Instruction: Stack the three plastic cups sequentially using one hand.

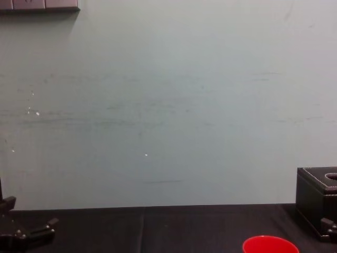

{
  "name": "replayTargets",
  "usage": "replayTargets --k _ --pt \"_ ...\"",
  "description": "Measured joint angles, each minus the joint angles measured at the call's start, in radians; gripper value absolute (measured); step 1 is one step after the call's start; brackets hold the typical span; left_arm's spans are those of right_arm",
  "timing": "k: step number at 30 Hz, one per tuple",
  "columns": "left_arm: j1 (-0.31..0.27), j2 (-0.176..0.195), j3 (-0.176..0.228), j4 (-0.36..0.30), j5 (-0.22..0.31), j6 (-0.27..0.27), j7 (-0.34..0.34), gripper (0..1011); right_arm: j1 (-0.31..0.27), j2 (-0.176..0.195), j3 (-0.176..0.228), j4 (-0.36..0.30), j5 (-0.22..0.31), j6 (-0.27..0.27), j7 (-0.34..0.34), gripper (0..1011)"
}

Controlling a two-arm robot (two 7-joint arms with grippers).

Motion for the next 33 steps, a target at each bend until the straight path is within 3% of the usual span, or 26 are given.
replayTargets --k 8,14,24,27,33 --pt "0.000 0.000 0.000 0.000 0.000 0.000 0.000 1005 -0.002 0.001 0.002 -0.002 0.000 -0.001 0.001 1002" --pt "0.000 0.000 0.000 0.000 0.000 0.000 0.000 1005 -0.054 0.036 0.038 -0.055 0.038 -0.033 0.057 1002" --pt "0.000 0.000 0.000 0.000 0.000 0.000 0.000 1004 -0.149 0.124 0.099 -0.099 0.151 -0.059 0.229 1002" --pt "0.000 0.000 0.000 0.000 0.000 0.000 0.000 1005 -0.189 0.164 0.117 -0.108 0.194 -0.079 0.312 1002" --pt "0.000 0.000 0.000 0.000 0.000 0.000 0.000 1005 -0.231 0.208 0.126 -0.118 0.231 -0.114 0.429 1002"
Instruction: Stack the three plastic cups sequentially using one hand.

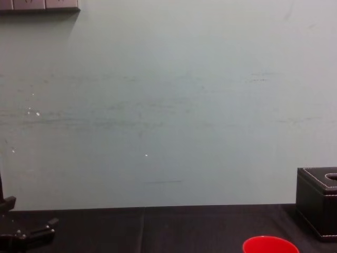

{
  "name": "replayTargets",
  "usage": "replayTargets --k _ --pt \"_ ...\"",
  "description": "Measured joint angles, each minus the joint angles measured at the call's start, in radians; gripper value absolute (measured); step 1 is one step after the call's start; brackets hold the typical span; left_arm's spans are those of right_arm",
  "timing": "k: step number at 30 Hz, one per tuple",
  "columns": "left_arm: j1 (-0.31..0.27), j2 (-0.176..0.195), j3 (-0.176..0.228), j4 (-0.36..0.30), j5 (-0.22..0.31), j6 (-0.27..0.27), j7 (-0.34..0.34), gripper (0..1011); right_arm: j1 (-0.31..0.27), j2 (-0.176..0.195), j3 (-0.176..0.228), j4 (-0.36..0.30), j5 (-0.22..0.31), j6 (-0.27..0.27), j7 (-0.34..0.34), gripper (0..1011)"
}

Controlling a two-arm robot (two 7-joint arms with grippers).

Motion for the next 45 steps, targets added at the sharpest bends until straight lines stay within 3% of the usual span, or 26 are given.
replayTargets --k 7,15,20,29,45 --pt "0.000 0.000 0.000 0.000 0.000 0.000 0.000 1005 -0.012 0.033 -0.018 0.002 0.017 -0.053 0.167 1002" --pt "0.000 0.000 0.000 0.000 0.000 0.000 0.000 1005 -0.007 0.032 -0.044 0.001 0.039 -0.110 0.326 1002" --pt "0.000 0.000 0.000 0.000 0.000 0.000 0.000 1005 -0.006 0.023 -0.051 0.001 0.057 -0.113 0.381 1002" --pt "0.000 0.000 0.000 0.000 0.000 0.000 0.000 1005 -0.012 -0.002 -0.055 -0.006 0.074 -0.085 0.428 1002" --pt "0.000 0.000 0.000 0.000 0.000 0.000 0.000 1005 -0.020 -0.053 -0.054 -0.022 0.054 -0.016 0.379 1002"
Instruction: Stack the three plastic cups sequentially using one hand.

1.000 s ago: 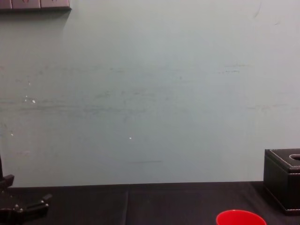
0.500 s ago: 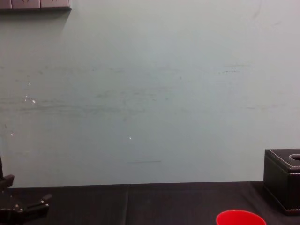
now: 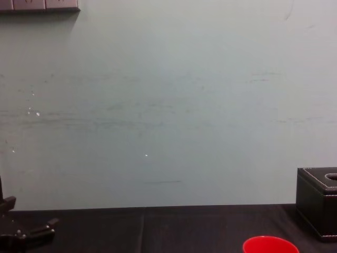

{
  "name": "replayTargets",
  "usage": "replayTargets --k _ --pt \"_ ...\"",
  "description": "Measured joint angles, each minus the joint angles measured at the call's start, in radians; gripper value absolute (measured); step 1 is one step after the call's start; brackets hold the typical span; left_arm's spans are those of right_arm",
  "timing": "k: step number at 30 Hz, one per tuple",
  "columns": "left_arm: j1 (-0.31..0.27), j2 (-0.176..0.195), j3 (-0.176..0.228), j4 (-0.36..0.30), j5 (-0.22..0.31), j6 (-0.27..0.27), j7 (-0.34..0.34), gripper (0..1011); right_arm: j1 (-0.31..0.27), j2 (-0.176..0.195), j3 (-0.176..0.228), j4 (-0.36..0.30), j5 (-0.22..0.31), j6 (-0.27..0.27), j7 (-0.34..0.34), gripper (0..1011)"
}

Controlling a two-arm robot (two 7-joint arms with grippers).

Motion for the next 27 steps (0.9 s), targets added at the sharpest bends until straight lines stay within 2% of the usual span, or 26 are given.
replayTargets --k 7,18,27 --pt "0.000 0.000 0.000 0.000 0.000 0.000 0.000 1005 0.023 -0.031 -0.011 0.016 -0.012 0.012 -0.008 1002" --pt "0.000 0.000 0.000 0.000 0.000 0.000 0.000 1005 0.099 -0.091 -0.057 0.077 -0.028 0.018 0.016 1002" --pt "0.000 0.000 0.000 0.000 0.000 0.000 0.000 1005 0.130 -0.116 -0.077 0.116 -0.030 0.001 0.030 1002"
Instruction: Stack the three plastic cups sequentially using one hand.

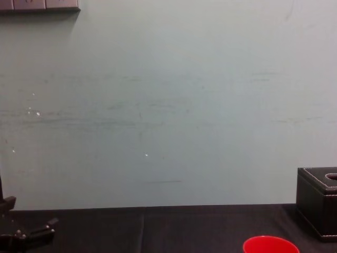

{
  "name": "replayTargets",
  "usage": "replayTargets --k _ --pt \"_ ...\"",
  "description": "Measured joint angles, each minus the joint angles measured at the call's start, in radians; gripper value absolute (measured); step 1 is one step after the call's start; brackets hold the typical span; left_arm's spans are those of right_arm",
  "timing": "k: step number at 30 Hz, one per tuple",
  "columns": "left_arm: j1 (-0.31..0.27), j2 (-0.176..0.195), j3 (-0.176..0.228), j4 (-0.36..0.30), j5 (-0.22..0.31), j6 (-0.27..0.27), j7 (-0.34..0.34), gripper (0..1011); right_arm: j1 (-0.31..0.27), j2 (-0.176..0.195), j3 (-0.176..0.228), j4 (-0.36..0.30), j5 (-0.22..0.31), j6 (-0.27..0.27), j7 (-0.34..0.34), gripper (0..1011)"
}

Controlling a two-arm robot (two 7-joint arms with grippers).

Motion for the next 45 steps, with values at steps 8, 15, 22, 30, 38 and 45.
replayTargets --k 8,15,22,30,38,45 --pt "0.000 0.000 0.000 0.000 0.000 0.000 0.000 1005 0.001 -0.003 0.000 0.004 0.002 -0.009 0.002 1002" --pt "0.000 0.000 0.000 0.000 0.000 0.000 0.000 1005 0.001 -0.002 0.000 0.002 0.002 -0.006 0.001 1002" --pt "0.000 0.000 0.000 0.000 0.000 0.000 0.000 1005 0.000 -0.001 0.001 0.001 0.002 -0.003 0.001 1002" --pt "0.000 0.000 0.000 0.000 0.000 0.000 0.000 1005 0.000 0.000 0.001 0.000 0.002 -0.002 0.001 1002" --pt "0.000 0.000 0.000 0.000 0.000 0.000 0.000 1005 0.000 0.000 0.001 0.000 0.002 -0.001 0.001 1002" --pt "0.000 0.000 0.000 0.000 0.000 0.000 0.000 1004 0.000 0.000 0.001 0.000 0.002 -0.001 0.000 1002"
